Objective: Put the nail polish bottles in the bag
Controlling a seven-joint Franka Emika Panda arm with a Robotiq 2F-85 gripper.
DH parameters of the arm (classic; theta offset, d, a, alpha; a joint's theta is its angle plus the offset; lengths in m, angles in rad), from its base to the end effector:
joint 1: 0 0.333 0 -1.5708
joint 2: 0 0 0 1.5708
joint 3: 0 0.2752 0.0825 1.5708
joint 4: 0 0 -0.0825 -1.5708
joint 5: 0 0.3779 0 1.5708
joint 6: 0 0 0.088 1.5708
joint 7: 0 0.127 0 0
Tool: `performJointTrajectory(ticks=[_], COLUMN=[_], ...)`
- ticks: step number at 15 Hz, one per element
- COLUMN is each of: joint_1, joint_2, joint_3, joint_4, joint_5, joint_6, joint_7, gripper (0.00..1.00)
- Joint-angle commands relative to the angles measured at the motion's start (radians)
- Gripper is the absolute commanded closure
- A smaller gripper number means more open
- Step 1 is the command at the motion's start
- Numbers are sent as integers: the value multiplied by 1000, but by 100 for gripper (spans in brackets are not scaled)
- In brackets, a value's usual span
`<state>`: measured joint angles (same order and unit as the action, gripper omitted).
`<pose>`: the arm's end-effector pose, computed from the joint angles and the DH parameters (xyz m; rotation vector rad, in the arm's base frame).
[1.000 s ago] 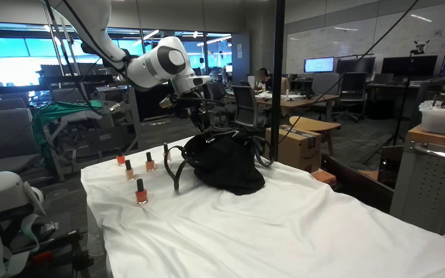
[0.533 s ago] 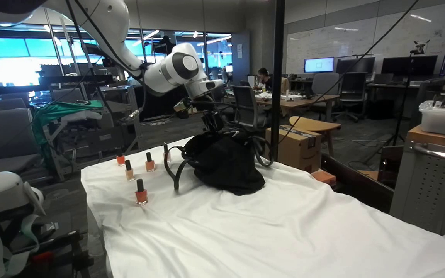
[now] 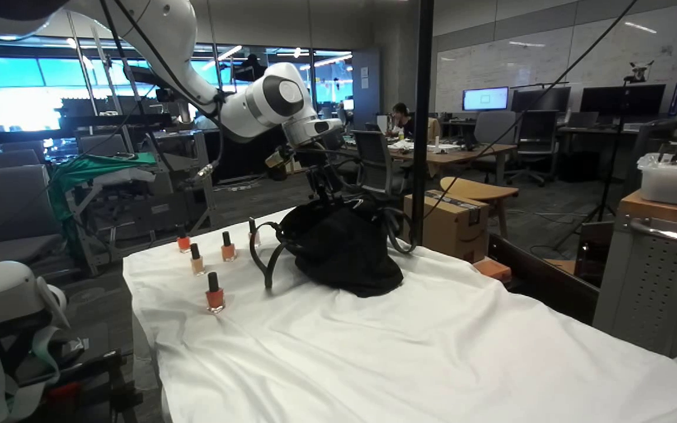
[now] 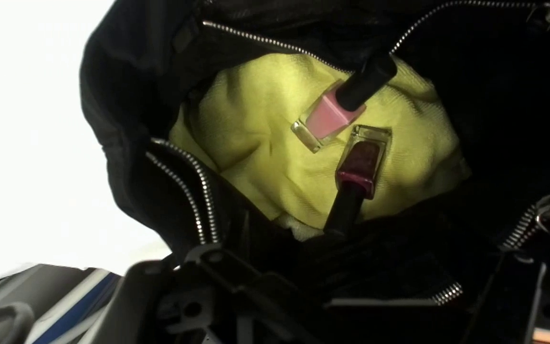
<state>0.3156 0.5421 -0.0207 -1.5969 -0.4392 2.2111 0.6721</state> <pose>0.6516 0.1775 0.2763 2.8213 -0.1712 0.3355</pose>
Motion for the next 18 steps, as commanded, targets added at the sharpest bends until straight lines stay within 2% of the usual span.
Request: performJointTrajectory(ticks=[1, 11, 15, 18], joint_1=[-11, -81, -107, -113], joint_2=[-149, -543, -636, -658], joint_3=[20, 82, 114, 140], joint_4=[-140, -580, -723, -798], joint_5=[51, 186, 252, 288], joint_6=[-38, -88, -62, -39], joint_7=[-53, -70, -100, -94], gripper=[0, 0, 0, 0])
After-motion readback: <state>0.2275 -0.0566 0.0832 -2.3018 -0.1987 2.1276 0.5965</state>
